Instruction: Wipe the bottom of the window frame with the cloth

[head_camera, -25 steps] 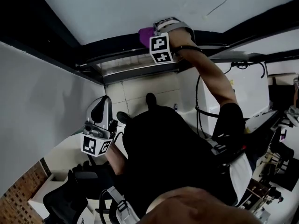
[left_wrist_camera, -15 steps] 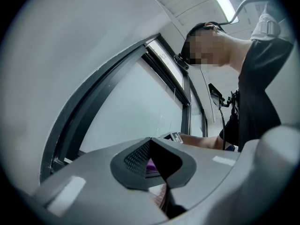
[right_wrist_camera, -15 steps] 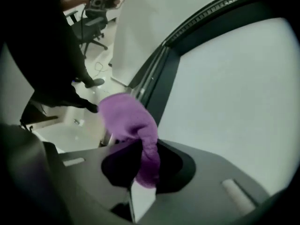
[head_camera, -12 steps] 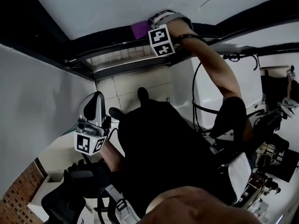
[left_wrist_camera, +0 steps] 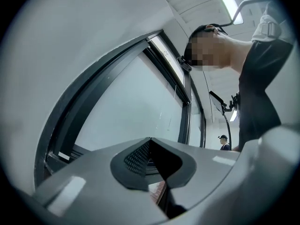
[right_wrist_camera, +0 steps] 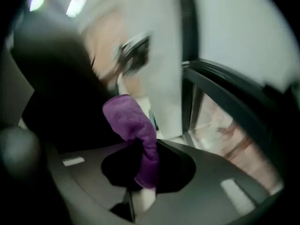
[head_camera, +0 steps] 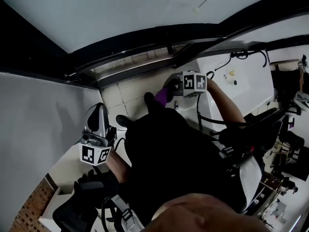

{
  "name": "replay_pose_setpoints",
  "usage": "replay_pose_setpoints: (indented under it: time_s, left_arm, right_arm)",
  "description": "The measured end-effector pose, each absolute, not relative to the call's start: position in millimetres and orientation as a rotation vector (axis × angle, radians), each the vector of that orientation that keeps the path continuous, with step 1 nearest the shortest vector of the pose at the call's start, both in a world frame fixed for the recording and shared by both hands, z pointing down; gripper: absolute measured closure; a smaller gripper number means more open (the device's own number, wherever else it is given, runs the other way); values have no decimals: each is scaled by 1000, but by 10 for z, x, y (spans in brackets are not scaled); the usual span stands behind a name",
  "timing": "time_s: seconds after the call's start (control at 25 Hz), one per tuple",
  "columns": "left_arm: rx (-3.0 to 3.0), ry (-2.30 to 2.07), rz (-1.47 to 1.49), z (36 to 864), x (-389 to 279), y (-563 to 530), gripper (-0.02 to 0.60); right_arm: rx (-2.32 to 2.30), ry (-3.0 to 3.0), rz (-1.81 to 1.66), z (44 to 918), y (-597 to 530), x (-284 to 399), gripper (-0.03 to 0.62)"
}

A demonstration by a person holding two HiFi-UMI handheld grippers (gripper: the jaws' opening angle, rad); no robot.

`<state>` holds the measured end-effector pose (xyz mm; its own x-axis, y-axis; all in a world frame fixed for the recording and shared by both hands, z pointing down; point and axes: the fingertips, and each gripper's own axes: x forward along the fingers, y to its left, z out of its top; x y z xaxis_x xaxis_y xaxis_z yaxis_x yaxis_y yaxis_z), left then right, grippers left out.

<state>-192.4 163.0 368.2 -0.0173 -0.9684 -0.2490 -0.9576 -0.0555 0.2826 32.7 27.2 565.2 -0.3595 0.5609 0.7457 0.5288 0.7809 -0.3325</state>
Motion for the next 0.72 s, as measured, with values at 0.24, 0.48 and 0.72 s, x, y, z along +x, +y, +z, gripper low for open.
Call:
replay_pose_setpoints:
  time_s: [0.24,0.48,0.72]
  left_arm:
    - [2238,-2070,-529,3558,-1841,1308,578]
    - [2319,-1974,-435,3492,-1569,981,578]
    - [2335,-1956,-377,3438,-1391,864,578]
  right_arm:
    - [-93,-2680,1805,5526,-631,-38,527]
    - [577,-3189,420,4789,-1264,-665,526]
    - [798,-3110,79,4724,-1523,-941,528]
